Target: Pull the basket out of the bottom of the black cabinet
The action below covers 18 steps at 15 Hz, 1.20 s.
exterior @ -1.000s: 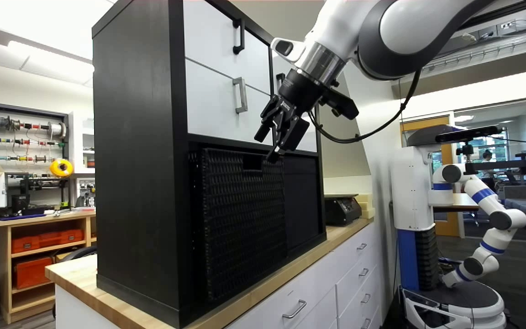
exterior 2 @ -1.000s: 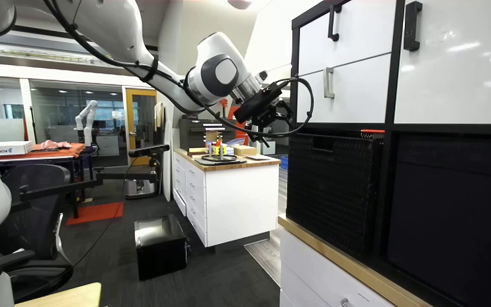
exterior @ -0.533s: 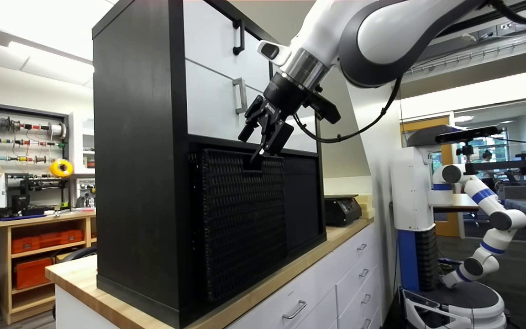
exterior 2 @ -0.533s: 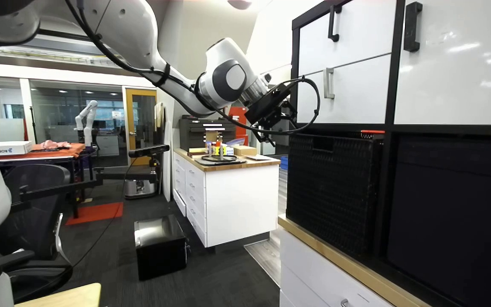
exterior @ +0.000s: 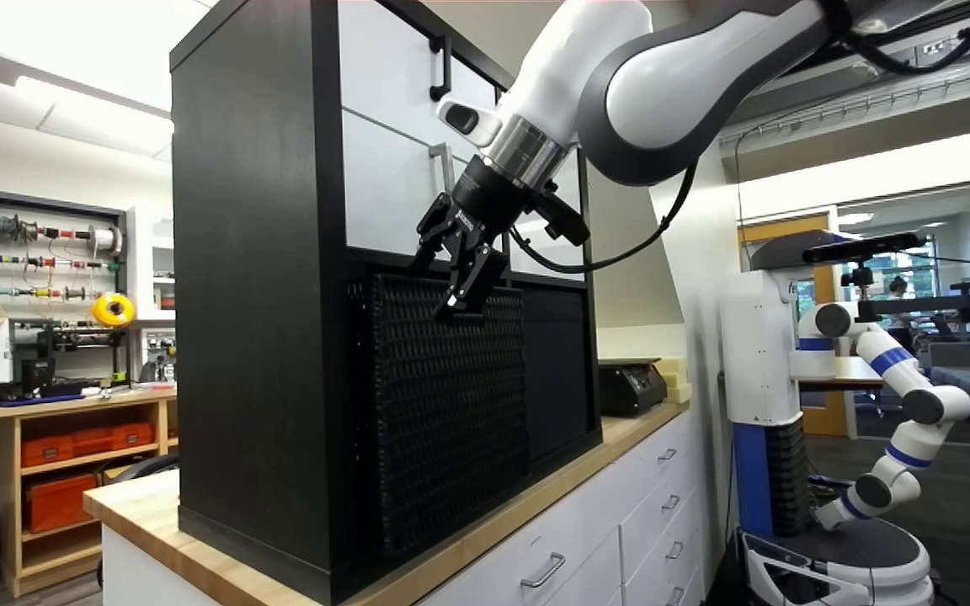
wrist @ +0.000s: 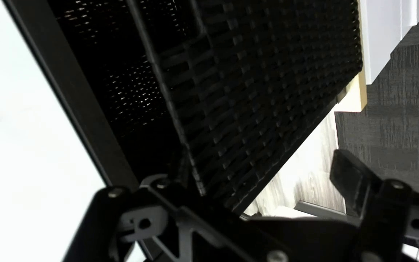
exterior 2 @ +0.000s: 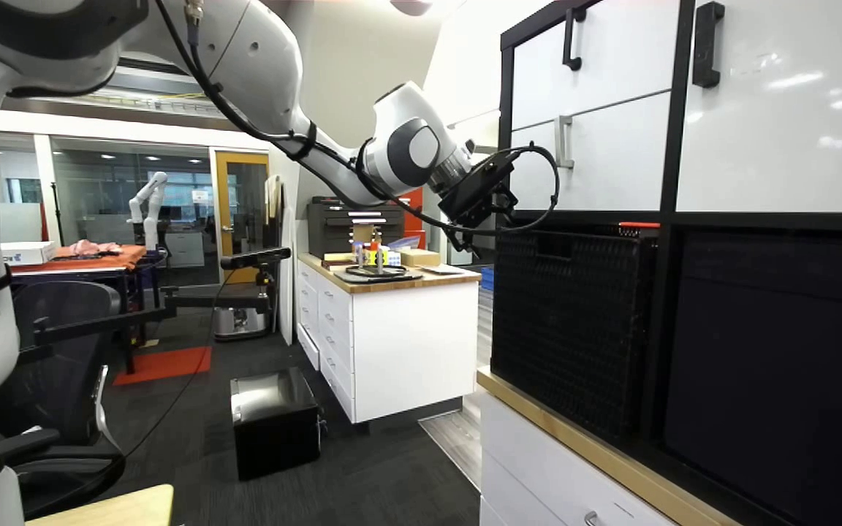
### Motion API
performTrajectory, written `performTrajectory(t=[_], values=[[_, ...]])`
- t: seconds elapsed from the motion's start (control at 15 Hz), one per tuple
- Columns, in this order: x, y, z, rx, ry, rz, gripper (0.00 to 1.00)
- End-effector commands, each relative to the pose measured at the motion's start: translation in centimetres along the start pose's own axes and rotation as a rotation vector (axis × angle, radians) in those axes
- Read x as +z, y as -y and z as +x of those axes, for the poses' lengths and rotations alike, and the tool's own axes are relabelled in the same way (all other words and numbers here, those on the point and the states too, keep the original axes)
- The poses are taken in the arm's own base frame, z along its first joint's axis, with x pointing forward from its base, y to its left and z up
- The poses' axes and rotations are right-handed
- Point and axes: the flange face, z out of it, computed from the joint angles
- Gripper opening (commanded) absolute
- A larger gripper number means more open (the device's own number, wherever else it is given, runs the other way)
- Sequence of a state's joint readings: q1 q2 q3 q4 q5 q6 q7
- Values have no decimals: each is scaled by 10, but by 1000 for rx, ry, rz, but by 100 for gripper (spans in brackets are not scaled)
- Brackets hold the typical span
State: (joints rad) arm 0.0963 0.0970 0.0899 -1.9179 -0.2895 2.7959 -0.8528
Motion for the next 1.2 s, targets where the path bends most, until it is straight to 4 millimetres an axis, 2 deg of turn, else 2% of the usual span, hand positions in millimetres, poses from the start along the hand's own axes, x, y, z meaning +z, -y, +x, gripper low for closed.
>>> performTrajectory(t=[0.0,0.47,0.53,0.6,0.8,1.13], values=[[10,-15,8,-47,-16,-11,100],[29,-23,6,-77,-5,16,100],[32,-23,5,-74,-5,26,75],[34,-23,4,-75,-5,36,74],[32,-24,1,-86,-2,60,53],[8,-32,2,-129,0,63,20]])
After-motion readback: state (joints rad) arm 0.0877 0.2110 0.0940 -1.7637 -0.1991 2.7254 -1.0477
